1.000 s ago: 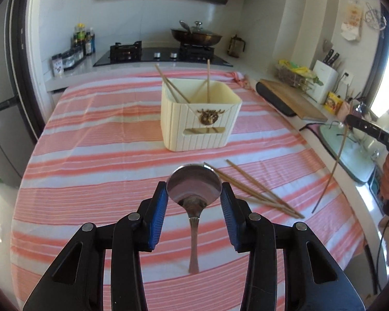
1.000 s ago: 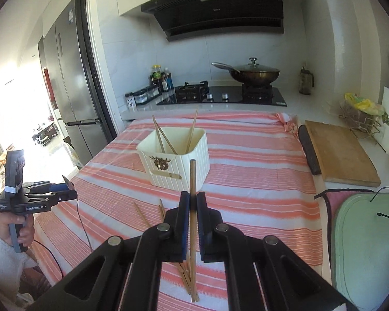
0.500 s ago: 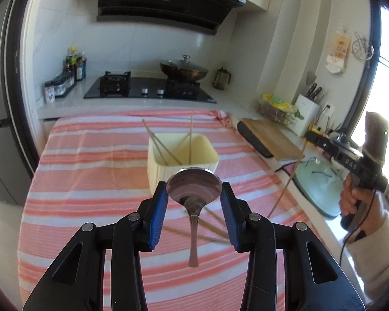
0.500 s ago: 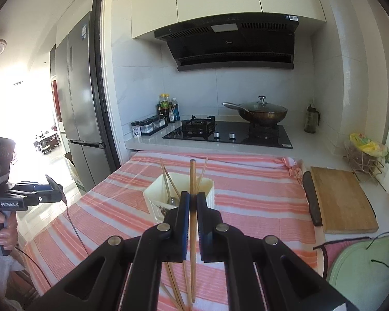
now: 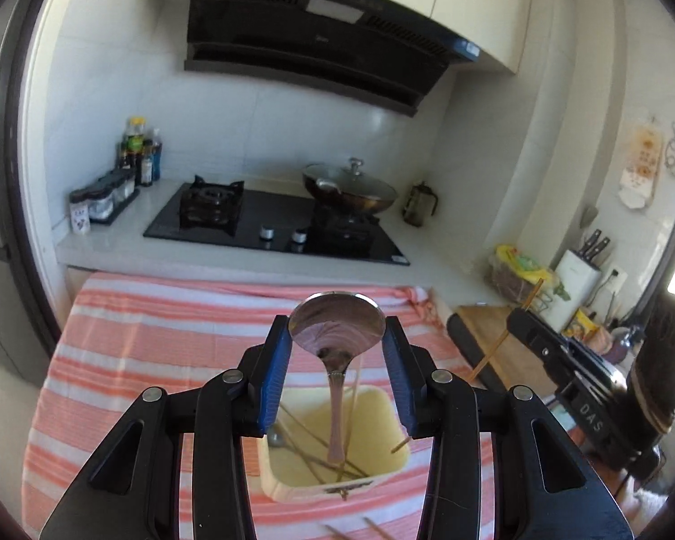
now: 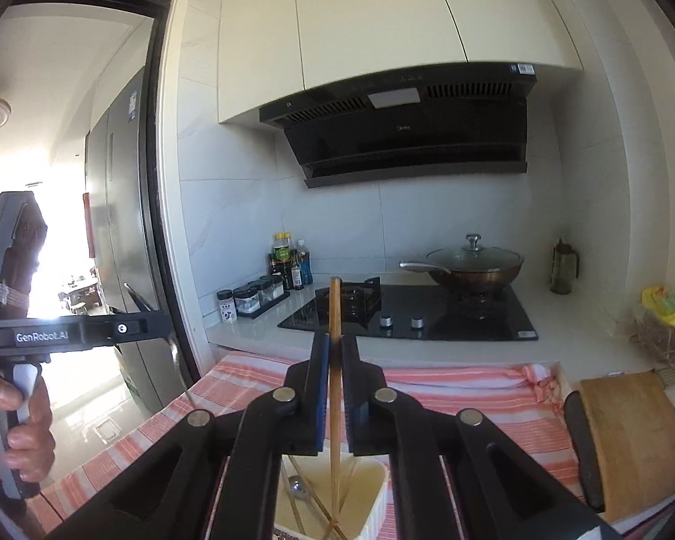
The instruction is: Organize utensils
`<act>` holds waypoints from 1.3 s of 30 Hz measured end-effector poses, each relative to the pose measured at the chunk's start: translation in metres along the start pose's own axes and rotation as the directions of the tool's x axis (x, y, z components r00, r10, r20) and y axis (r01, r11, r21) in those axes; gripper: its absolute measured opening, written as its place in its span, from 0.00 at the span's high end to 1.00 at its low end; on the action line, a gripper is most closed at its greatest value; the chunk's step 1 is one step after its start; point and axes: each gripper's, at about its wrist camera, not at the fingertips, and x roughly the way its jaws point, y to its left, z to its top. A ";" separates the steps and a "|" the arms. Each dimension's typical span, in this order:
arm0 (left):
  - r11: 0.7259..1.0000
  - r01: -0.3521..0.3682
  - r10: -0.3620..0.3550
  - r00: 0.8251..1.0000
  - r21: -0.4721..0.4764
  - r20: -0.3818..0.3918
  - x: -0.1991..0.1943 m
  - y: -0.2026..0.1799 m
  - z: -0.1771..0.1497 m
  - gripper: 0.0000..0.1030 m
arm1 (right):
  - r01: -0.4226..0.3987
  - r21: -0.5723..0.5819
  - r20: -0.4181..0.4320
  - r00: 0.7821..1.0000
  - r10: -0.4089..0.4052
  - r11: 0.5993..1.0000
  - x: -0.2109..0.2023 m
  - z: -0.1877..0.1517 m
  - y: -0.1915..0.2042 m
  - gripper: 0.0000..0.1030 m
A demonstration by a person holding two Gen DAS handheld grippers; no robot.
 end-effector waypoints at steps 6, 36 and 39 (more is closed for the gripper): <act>0.999 -0.032 0.023 0.976 -0.040 -0.217 0.086 0.019 -0.027 0.60 | -0.049 0.073 -0.212 0.975 0.064 0.996 0.076 -0.047 -0.018 0.94; 0.994 -0.111 0.101 0.922 -0.005 -0.374 -0.038 -0.023 -0.305 0.10 | 0.293 0.078 -0.566 0.800 -0.200 0.953 -0.151 -0.283 -0.064 0.45; 0.988 -0.156 0.141 0.926 -0.016 -0.351 -0.035 -0.021 -0.314 0.10 | 0.334 0.035 -0.562 0.786 -0.258 0.942 -0.162 -0.290 -0.069 0.45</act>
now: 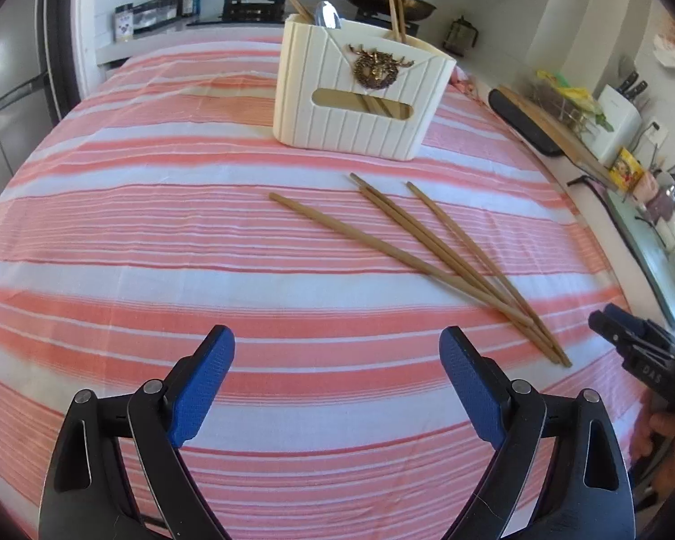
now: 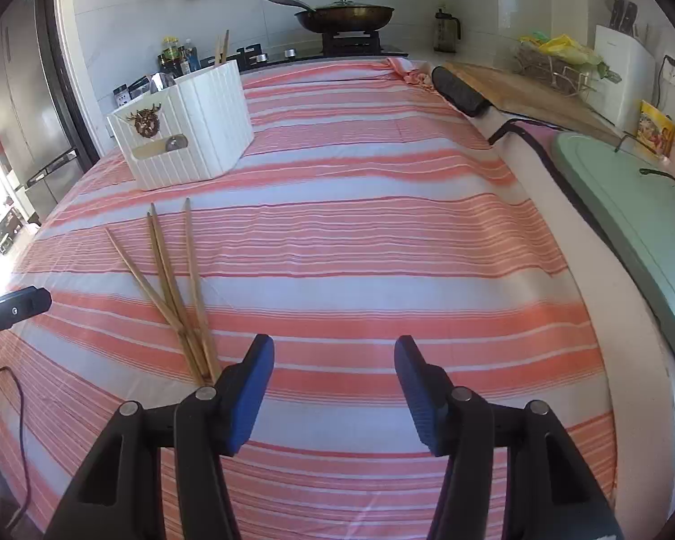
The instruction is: Organize utensils
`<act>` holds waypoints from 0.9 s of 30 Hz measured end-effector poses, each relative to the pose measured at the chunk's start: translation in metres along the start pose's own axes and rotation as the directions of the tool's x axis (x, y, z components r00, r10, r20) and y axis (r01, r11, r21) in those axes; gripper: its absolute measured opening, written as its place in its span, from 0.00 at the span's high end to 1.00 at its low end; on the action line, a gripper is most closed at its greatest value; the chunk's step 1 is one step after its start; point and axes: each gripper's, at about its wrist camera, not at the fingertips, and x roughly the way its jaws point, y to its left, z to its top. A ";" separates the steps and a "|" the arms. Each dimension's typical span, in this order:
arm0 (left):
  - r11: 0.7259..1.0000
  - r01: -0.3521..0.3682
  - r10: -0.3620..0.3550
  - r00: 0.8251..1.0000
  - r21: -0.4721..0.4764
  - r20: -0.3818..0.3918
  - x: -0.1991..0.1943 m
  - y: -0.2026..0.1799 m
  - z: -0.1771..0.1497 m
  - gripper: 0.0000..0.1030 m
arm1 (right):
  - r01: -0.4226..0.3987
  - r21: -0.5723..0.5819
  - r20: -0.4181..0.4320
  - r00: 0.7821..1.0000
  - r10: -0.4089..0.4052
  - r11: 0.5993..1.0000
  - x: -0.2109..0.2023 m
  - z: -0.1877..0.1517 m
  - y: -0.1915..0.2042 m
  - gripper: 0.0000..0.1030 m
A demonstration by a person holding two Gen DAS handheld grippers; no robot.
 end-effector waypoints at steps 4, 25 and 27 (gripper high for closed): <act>0.998 -0.064 0.064 0.998 -0.014 0.003 0.008 0.001 -0.005 0.10 | 0.036 0.002 0.015 0.999 -0.036 0.999 -0.005 -0.004 -0.002 0.45; 0.993 -0.120 0.120 0.993 -0.021 -0.012 0.019 0.004 -0.018 0.08 | 0.042 -0.028 -0.024 0.999 -0.043 0.999 0.009 -0.022 0.008 0.45; 0.994 -0.108 0.107 0.994 -0.037 -0.012 0.018 0.003 -0.016 0.08 | 0.042 -0.029 -0.024 0.999 -0.043 0.999 0.009 -0.022 0.008 0.44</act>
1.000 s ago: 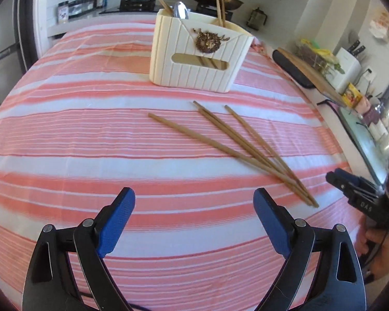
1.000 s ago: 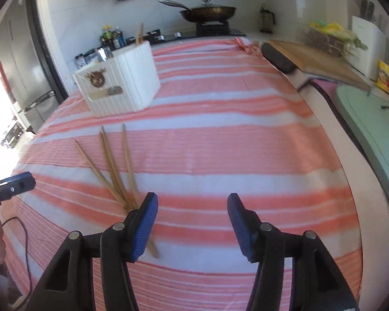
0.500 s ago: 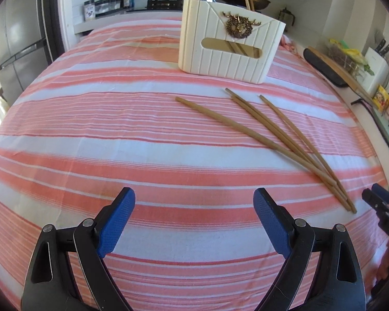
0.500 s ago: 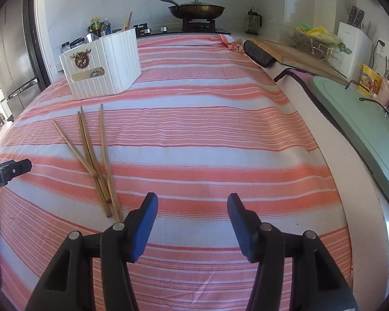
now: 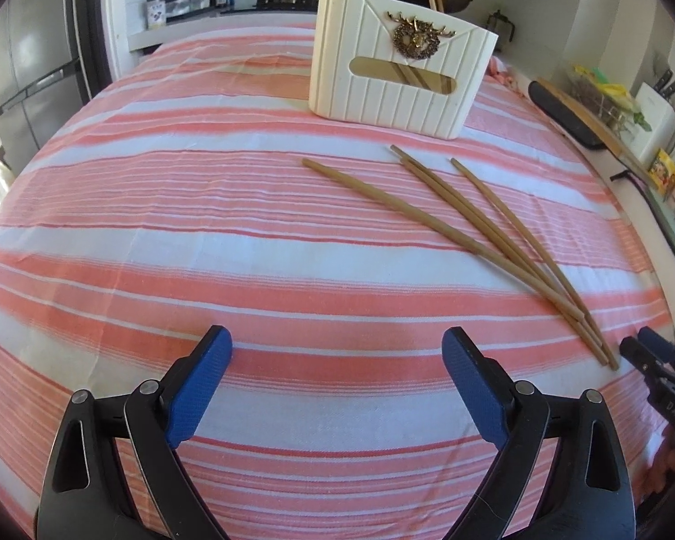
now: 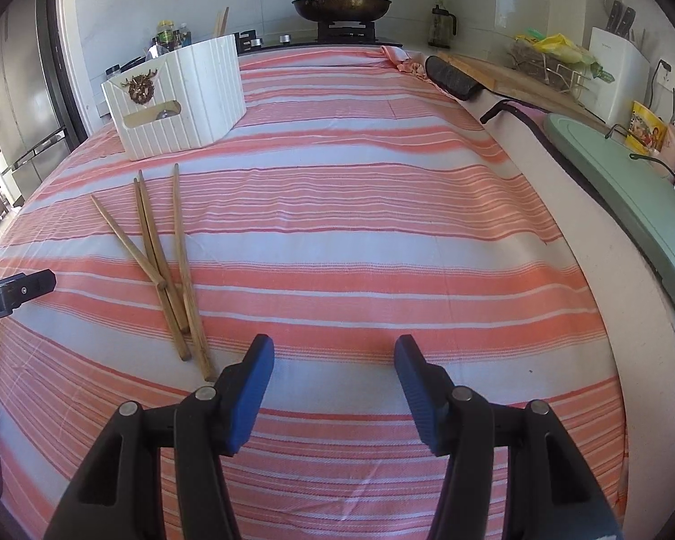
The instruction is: Organize utensils
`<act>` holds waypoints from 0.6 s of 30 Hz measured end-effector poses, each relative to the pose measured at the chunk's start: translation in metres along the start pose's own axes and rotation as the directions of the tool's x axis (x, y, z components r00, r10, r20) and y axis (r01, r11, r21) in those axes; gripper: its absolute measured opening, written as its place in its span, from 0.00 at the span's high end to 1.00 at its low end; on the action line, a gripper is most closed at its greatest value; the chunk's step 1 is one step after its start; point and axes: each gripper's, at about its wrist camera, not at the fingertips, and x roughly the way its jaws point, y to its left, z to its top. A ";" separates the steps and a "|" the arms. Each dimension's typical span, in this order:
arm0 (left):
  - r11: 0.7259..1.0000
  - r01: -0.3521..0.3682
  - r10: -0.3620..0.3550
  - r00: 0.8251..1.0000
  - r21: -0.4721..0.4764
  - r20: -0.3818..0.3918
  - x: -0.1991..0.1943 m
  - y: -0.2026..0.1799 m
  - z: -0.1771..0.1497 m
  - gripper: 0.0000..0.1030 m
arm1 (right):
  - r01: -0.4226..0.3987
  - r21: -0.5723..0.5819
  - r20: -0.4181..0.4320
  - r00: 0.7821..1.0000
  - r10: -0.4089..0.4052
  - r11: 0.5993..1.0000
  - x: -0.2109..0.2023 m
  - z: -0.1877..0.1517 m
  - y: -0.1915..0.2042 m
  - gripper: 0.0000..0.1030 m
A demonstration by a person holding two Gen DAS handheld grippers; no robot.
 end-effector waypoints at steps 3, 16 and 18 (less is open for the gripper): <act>1.000 0.009 -0.009 1.000 -0.016 0.004 -0.003 -0.002 0.004 0.08 | -0.002 0.001 0.000 1.000 0.002 1.000 0.000 0.000 0.000 0.44; 0.987 0.047 -0.054 0.998 -0.152 -0.043 0.007 -0.005 0.025 0.08 | -0.030 0.021 0.006 1.000 0.029 0.999 0.000 -0.001 -0.003 0.42; 0.987 0.044 -0.050 0.998 -0.156 -0.039 0.009 -0.008 0.027 0.08 | -0.031 0.021 0.006 1.000 0.030 0.999 0.000 -0.001 -0.003 0.42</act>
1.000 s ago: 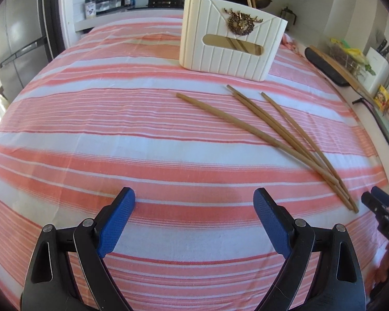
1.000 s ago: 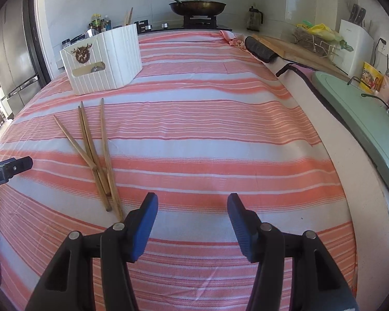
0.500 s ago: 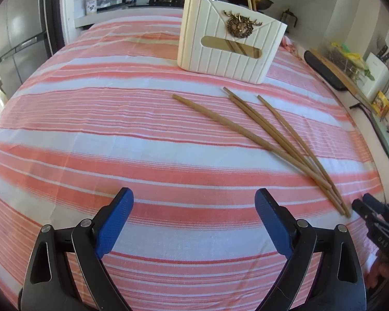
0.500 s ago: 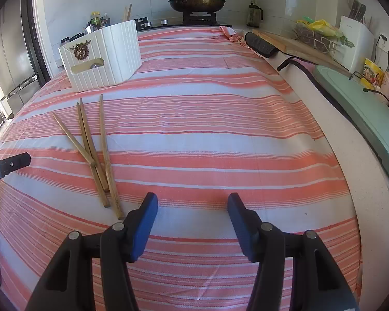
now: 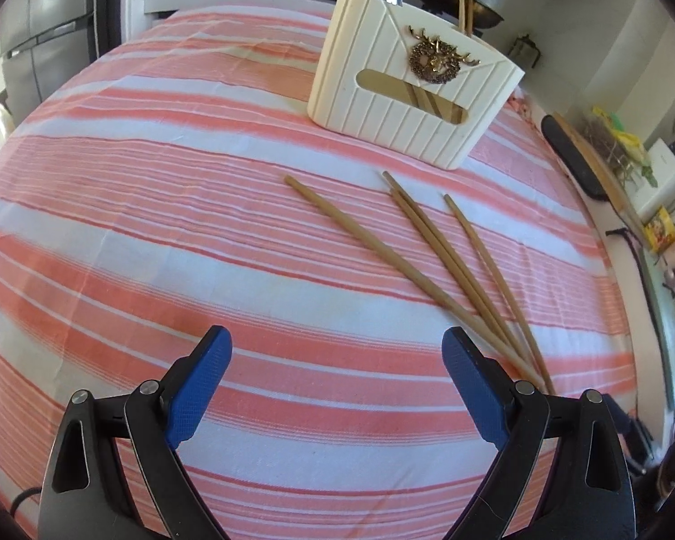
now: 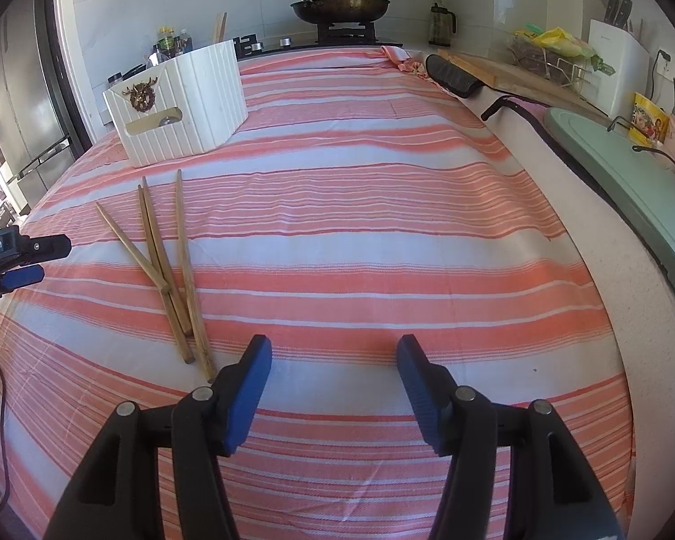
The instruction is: Organize utensils
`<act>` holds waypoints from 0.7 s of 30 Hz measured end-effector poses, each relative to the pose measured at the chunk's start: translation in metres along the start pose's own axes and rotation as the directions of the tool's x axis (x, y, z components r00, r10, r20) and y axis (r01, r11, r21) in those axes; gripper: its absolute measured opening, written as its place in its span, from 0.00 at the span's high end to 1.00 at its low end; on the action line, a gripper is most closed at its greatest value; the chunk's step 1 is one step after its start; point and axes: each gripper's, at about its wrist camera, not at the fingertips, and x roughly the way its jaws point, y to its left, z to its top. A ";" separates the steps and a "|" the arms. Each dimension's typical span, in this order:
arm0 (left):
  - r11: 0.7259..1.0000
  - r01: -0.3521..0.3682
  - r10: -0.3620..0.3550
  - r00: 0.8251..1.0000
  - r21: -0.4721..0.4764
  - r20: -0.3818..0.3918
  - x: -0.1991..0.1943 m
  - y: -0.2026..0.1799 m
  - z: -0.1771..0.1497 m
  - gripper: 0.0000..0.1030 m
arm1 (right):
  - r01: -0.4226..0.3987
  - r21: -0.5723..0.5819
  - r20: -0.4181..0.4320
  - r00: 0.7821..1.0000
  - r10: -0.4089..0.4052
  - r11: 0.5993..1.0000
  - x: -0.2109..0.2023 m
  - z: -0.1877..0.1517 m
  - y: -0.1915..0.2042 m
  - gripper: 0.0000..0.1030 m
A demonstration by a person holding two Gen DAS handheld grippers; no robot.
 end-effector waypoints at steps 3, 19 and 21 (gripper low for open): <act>1.000 -0.004 0.004 1.000 0.006 -0.005 0.005 -0.006 -0.001 0.08 | 0.008 -0.007 -0.002 1.000 -0.008 1.000 0.000 0.000 0.001 0.42; 0.962 -0.178 0.174 0.984 0.206 0.037 0.048 -0.074 0.004 0.07 | 0.017 -0.015 -0.004 1.000 -0.017 1.000 0.001 0.000 0.002 0.42; 0.964 -0.167 0.165 0.986 0.209 0.026 0.046 -0.070 0.005 0.07 | 0.015 -0.012 -0.003 1.000 -0.015 1.000 0.001 0.000 0.002 0.42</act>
